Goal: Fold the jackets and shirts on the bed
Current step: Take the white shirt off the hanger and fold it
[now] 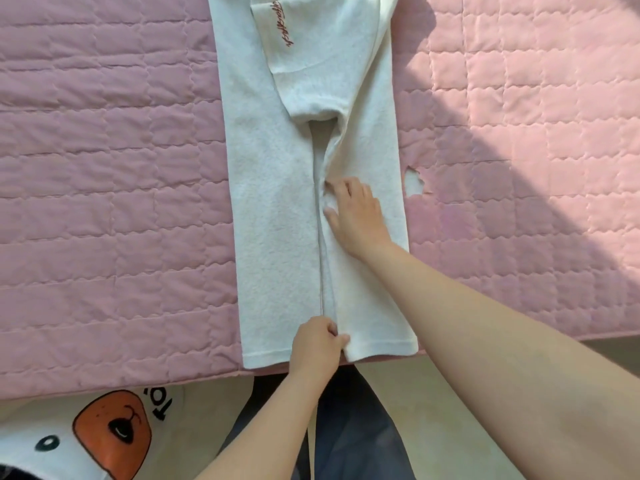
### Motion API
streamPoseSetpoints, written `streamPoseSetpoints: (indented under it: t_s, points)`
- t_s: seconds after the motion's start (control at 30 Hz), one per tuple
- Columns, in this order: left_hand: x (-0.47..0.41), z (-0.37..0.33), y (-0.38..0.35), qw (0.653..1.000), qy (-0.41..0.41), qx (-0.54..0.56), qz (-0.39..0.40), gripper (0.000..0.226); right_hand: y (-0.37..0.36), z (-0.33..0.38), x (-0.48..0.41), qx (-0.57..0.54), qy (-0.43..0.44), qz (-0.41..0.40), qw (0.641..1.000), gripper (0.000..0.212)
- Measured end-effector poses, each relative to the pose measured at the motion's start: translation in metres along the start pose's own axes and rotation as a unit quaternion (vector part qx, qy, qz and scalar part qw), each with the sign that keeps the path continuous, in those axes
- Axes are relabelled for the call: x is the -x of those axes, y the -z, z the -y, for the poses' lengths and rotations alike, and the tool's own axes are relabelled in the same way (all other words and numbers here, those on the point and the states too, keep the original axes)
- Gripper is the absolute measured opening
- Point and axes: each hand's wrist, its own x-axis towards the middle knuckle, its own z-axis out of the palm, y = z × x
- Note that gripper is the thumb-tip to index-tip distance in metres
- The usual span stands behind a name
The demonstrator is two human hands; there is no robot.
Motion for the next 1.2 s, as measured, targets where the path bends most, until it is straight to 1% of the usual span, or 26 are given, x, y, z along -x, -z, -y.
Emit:
streamPoseSetpoints:
  t_s: [0.07, 0.1, 0.13, 0.17, 0.2, 0.23, 0.27, 0.3, 0.37, 0.47, 0.5, 0.57, 0.63, 0.67, 0.77, 0.83, 0.9, 0.93, 0.97, 1.0, 1.03, 1.07, 1.1, 1.13, 1.17, 1.2]
  points:
    - [0.010, 0.010, 0.002, 0.999, -0.021, -0.016, 0.023, 0.011, -0.013, -0.013, 0.034, 0.033, 0.049, 0.010, 0.998, 0.051]
    - [0.016, 0.014, 0.003, 0.998, -0.049, -0.029, 0.011, 0.010, -0.020, -0.022, 0.054, 0.056, 0.080, 0.023, 0.995, 0.054]
    - [0.021, 0.017, 0.005, 0.993, -0.095, -0.062, -0.024, 0.008, -0.026, -0.033, 0.075, 0.085, 0.109, 0.039, 0.990, 0.055]
    - [0.023, 0.021, 0.010, 0.978, -0.158, -0.110, -0.076, 0.004, -0.030, -0.046, 0.094, 0.115, 0.136, 0.057, 0.982, 0.056]
    - [0.023, 0.027, 0.017, 0.953, -0.220, -0.162, -0.130, 0.012, -0.033, -0.059, 0.111, 0.142, 0.162, 0.076, 0.974, 0.057]
    - [0.020, 0.035, 0.024, 0.925, -0.268, -0.204, -0.174, 0.027, -0.031, -0.072, 0.125, 0.163, 0.192, 0.093, 0.963, 0.060]
    - [0.014, 0.045, 0.035, 0.899, -0.298, -0.246, -0.204, 0.042, -0.028, -0.084, 0.135, 0.179, 0.227, 0.104, 0.952, 0.065]
    - [0.007, 0.053, 0.049, 0.881, -0.311, -0.283, -0.216, 0.055, -0.022, -0.093, 0.142, 0.191, 0.259, 0.111, 0.940, 0.071]
    - [-0.008, 0.070, 0.081, 0.851, -0.327, -0.354, -0.210, 0.071, -0.005, -0.108, 0.144, 0.203, 0.301, 0.105, 0.926, 0.077]
    - [-0.026, 0.078, 0.120, 0.794, -0.356, -0.462, -0.172, 0.093, 0.016, -0.119, 0.124, 0.235, 0.275, 0.077, 0.929, 0.078]
    - [-0.032, 0.076, 0.128, 0.778, -0.367, -0.487, -0.155, 0.099, 0.019, -0.121, 0.115, 0.251, 0.264, 0.074, 0.928, 0.075]
    - [-0.041, 0.071, 0.137, 0.748, -0.389, -0.521, -0.134, 0.102, 0.024, -0.124, 0.097, 0.278, 0.270, 0.074, 0.919, 0.066]
    - [-0.051, 0.066, 0.145, 0.732, -0.407, -0.531, -0.127, 0.098, 0.028, -0.122, 0.081, 0.296, 0.296, 0.075, 0.905, 0.068]
    - [-0.056, 0.064, 0.148, 0.739, -0.408, -0.522, -0.125, 0.094, 0.029, -0.119, 0.075, 0.296, 0.304, 0.081, 0.902, 0.073]
    - [-0.065, 0.062, 0.154, 0.784, -0.388, -0.469, -0.123, 0.091, 0.027, -0.110, 0.071, 0.283, 0.320, 0.114, 0.897, 0.082]
    - [-0.067, 0.063, 0.154, 0.791, -0.381, -0.465, -0.109, 0.098, 0.022, -0.107, 0.075, 0.271, 0.313, 0.146, 0.898, 0.089]
    - [-0.067, 0.066, 0.154, 0.796, -0.377, -0.465, -0.091, 0.098, 0.021, -0.107, 0.078, 0.252, 0.292, 0.164, 0.908, 0.097]
    - [-0.068, 0.068, 0.155, 0.805, -0.373, -0.455, -0.081, 0.093, 0.023, -0.105, 0.079, 0.229, 0.275, 0.178, 0.916, 0.097]
    - [-0.067, 0.067, 0.154, 0.821, -0.372, -0.428, -0.070, 0.084, 0.024, -0.102, 0.080, 0.184, 0.253, 0.200, 0.928, 0.090]
    - [-0.065, 0.062, 0.153, 0.860, -0.356, -0.362, -0.047, 0.070, 0.025, -0.097, 0.081, 0.112, 0.226, 0.216, 0.943, 0.077]
    - [-0.059, 0.049, 0.153, 0.906, -0.327, -0.265, -0.031, 0.053, 0.028, -0.092, 0.080, 0.020, 0.182, 0.217, 0.959, 0.062]
    - [-0.053, 0.035, 0.158, 0.948, -0.277, -0.152, -0.024, 0.043, 0.034, -0.086, 0.078, -0.083, 0.115, 0.196, 0.970, 0.050]
    - [-0.050, 0.022, 0.166, 0.972, -0.230, -0.037, -0.024, 0.037, 0.040, -0.082, 0.072, -0.178, 0.034, 0.156, 0.971, 0.038]
    - [-0.050, 0.009, 0.175, 0.981, -0.181, 0.070, -0.033, 0.030, 0.046, -0.080, 0.063, -0.261, -0.050, 0.115, 0.957, 0.028]
    - [-0.053, -0.001, 0.187, 0.984, -0.117, 0.129, -0.039, 0.024, 0.054, -0.077, 0.050, -0.324, -0.116, 0.068, 0.936, 0.030]
    - [-0.059, -0.007, 0.197, 0.984, -0.074, 0.157, -0.037, 0.045, 0.059, -0.075, 0.039, -0.367, -0.161, 0.027, 0.916, 0.046]
